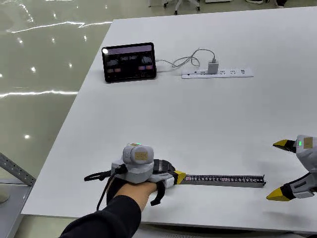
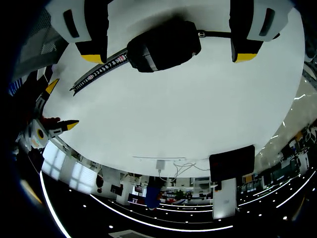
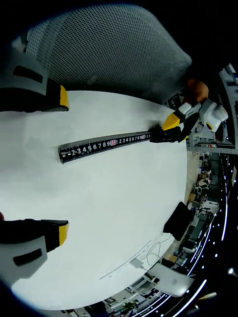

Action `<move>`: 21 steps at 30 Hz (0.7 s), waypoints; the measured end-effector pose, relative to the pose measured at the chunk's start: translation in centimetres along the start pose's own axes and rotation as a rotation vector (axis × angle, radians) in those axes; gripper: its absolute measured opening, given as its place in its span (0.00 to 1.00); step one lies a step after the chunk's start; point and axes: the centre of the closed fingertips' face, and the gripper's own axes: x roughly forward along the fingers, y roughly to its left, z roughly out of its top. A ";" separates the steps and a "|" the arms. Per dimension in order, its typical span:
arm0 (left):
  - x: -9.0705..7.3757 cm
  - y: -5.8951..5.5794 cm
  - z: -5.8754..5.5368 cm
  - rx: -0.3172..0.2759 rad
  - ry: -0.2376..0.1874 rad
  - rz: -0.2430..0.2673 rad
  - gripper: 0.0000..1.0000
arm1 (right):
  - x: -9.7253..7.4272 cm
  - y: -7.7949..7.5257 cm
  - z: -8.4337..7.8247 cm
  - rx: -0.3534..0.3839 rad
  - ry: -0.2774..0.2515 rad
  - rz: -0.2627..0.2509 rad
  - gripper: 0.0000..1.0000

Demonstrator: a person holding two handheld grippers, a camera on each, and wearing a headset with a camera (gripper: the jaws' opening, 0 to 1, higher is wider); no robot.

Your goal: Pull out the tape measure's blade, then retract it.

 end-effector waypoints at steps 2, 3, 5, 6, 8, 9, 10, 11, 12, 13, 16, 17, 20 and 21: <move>0.0 0.0 0.0 0.002 0.000 -0.001 1.00 | 0.4 0.3 0.0 -0.029 0.019 0.031 0.81; 0.0 -0.1 0.0 0.001 0.000 -0.002 1.00 | 0.6 0.4 -0.1 -0.029 0.027 0.044 0.79; 0.0 0.0 0.0 0.001 0.001 -0.002 1.00 | 1.1 0.7 -0.3 -0.044 0.054 0.077 0.75; 0.0 0.0 0.0 0.001 -0.001 -0.003 1.00 | 1.3 0.8 -0.6 -0.058 0.075 0.098 0.74; 0.0 -0.1 0.1 0.004 -0.003 -0.005 1.00 | 1.6 1.3 -1.0 -0.061 0.101 0.138 0.68; 0.1 -0.2 0.1 0.018 -0.006 -0.007 1.00 | 1.7 1.4 -1.0 -0.070 0.106 0.156 0.65; 0.1 -0.3 0.2 0.025 -0.009 -0.012 1.00 | 1.9 1.4 -0.9 -0.075 0.105 0.155 0.60; 0.1 -0.4 0.3 0.030 -0.016 -0.018 1.00 | 2.0 1.6 -1.0 -0.089 0.123 0.174 0.57; 0.1 -0.5 0.3 0.032 -0.016 -0.020 1.00 | 2.0 1.7 -1.1 -0.092 0.131 0.182 0.52; 0.1 -0.5 0.3 0.040 -0.020 -0.020 1.00 | 2.2 1.8 -1.1 -0.098 0.136 0.187 0.48; 0.1 -0.5 0.4 0.039 -0.024 -0.021 1.00 | 2.5 1.9 -1.2 -0.107 0.148 0.200 0.43; 0.1 -0.5 0.4 0.039 -0.026 -0.023 1.00 | 2.6 1.9 -1.3 -0.113 0.154 0.202 0.42; 0.1 -0.5 0.4 0.037 -0.026 -0.024 1.00 | 2.7 1.7 -1.6 -0.115 0.161 0.206 0.37; 0.1 -0.5 0.4 0.036 -0.026 -0.026 1.00 | 2.7 1.7 -1.6 -0.116 0.164 0.208 0.36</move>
